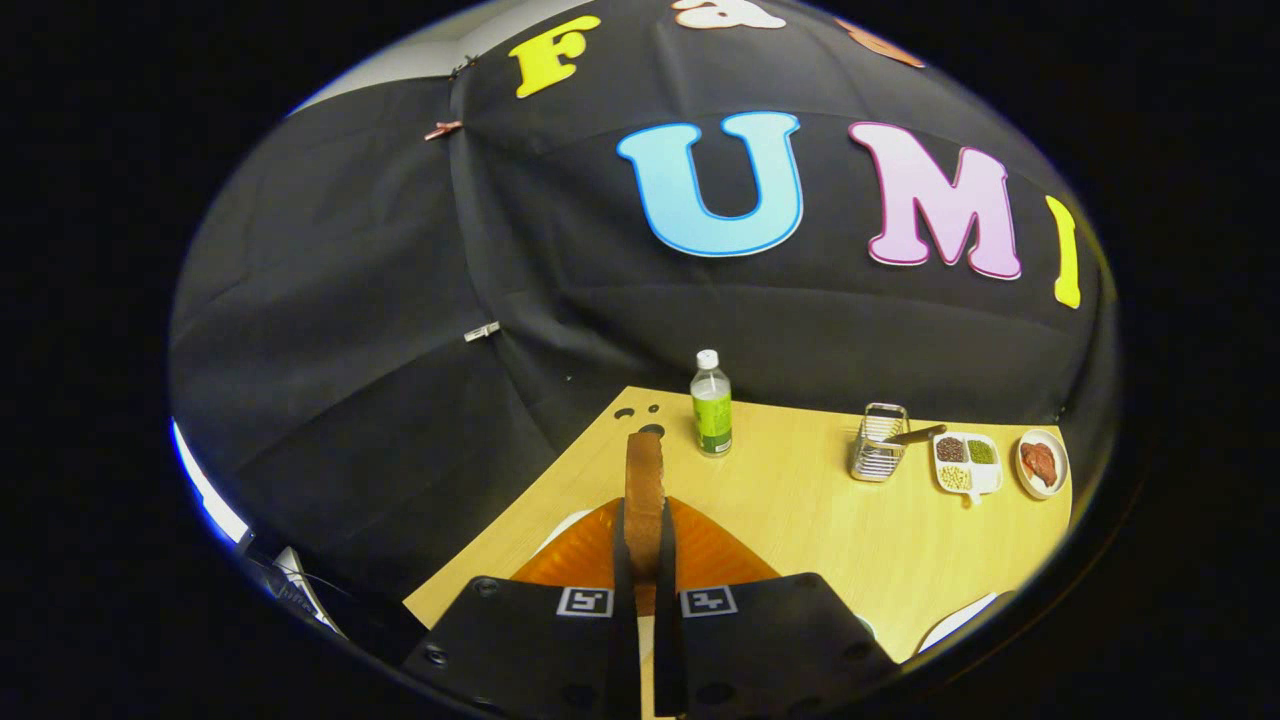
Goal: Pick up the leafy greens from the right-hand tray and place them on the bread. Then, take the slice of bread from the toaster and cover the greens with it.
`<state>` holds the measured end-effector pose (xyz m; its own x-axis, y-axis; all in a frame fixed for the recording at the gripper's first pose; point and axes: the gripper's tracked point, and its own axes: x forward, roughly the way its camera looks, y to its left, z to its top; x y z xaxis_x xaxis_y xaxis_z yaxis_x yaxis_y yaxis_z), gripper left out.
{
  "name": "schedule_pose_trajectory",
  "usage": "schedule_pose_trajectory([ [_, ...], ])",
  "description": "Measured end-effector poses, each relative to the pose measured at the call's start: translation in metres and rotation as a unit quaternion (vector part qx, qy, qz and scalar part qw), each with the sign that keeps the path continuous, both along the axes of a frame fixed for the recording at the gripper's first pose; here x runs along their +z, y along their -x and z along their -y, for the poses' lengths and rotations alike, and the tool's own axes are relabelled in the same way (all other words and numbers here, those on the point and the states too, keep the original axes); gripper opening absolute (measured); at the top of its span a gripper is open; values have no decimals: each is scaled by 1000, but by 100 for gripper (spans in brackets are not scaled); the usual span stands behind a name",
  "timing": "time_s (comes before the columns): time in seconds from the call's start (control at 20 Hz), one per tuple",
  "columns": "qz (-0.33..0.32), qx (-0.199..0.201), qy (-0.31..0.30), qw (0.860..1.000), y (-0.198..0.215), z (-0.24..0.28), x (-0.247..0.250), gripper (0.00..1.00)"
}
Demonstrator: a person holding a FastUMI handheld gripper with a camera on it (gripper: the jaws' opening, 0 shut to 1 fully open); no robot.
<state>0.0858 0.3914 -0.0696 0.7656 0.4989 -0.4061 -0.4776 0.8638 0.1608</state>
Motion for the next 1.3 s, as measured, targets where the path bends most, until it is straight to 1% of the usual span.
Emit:
schedule_pose_trajectory([
  [0.15, -11, -8, -13, 1000, 0, 32, -2, 10],
  [0.3, -35, -5, -13, 999, 5, 65, -22, 10],
  [0.6, -113, 4, -27, 993, 15, 108, -91, 10],
  [0.8, -177, 8, -49, 983, 28, 117, -141, 10],
  [0.9, -191, 9, -48, 980, 29, 123, -163, 10],
  [1.1, -215, -4, -56, 975, 22, 140, -189, 10],
  [1.2, -216, -16, -51, 975, 15, 153, -198, 10],
  [1.3, -232, -31, -53, 971, 16, 164, -208, 10],
])
